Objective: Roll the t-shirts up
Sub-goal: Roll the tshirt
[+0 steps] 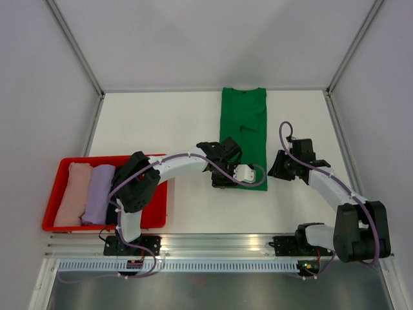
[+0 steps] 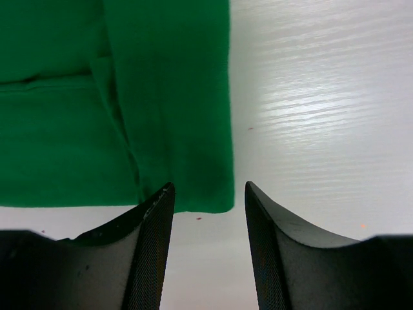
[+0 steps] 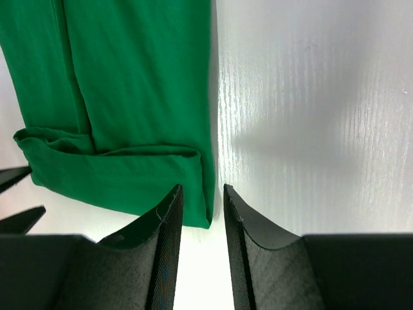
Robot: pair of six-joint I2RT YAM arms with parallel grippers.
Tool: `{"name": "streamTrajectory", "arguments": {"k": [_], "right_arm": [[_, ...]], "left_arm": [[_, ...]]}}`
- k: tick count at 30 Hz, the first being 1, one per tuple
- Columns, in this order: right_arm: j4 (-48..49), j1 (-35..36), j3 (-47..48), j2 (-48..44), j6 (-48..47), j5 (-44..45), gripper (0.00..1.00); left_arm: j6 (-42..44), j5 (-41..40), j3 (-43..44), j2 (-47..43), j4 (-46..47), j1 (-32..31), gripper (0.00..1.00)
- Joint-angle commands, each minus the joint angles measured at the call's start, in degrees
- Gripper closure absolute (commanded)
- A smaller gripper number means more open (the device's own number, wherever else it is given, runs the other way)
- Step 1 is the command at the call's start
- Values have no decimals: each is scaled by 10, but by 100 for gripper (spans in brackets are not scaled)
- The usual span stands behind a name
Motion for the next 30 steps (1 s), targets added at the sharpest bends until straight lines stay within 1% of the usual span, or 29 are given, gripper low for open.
{"name": "streamTrajectory", "arguments": {"k": [1,5,9,12,16,19,20,22,23,25,26,27,29,30], "right_arm": [[-10,-9,20,-16,-7,-16,62],[-4,-15,11,-33,-17,-39,61],[-5,-34,16,-57,-19,-63,60],[-3,-41,25,-55,-28,-68,60],[0,-42,38,-64,-42,-81,60],[-12,-41,63,-71,-76,-103,60],[-14,-41,70,-70,-93,-130,59],[-12,-42,88,-68,-105,-147,59],[-12,-42,94,-69,-114,-149,59],[-11,-42,104,-76,-125,-146,59],[-11,-42,103,-80,-132,-144,59],[-8,-42,97,-84,-140,-140,59],[-5,-42,88,-88,-153,-140,59],[-3,-42,77,-94,-174,-145,59]], "left_arm": [[40,-40,-1,11,46,3,46],[51,-28,-29,9,48,1,46],[59,2,-51,-2,35,-4,46],[65,1,-59,-3,33,-9,46],[60,-21,-50,25,26,-9,46],[55,-29,-59,27,27,-9,48],[47,-28,-62,25,27,-9,49],[35,-28,-67,21,30,-9,58],[27,-28,-69,18,33,-9,70],[23,-26,-73,15,35,-9,82],[20,-26,-72,14,35,-8,93],[18,-23,-70,14,35,-9,97],[15,-17,-66,13,34,-7,98],[13,-9,-66,7,35,-6,98]]}}
